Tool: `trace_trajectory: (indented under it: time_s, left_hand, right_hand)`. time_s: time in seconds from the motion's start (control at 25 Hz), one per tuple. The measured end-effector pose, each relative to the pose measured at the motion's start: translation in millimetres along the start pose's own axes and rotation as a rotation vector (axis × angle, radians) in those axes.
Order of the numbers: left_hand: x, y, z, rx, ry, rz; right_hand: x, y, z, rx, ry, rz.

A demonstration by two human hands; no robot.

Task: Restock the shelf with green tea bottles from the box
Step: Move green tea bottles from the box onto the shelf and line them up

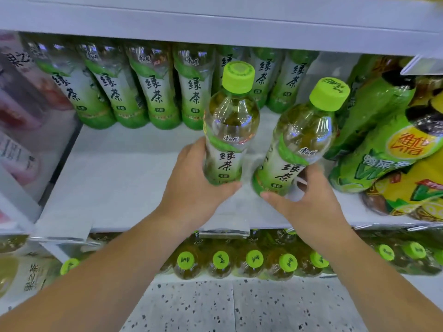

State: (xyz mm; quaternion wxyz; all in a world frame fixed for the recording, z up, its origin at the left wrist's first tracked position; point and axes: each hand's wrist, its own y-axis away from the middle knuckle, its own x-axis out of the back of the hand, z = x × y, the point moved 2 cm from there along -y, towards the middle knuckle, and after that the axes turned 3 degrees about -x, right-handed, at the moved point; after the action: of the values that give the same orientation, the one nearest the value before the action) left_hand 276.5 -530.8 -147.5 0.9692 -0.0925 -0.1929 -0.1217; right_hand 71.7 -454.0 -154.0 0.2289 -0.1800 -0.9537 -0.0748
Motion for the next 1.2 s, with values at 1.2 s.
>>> trace_trajectory:
  time_s: [1.2]
  left_hand:
    - [-40.8,-94.3,-33.2,0.209,-0.005,0.392]
  right_hand:
    - [-40.3,-138.8,11.5,0.072,0.001,0.171]
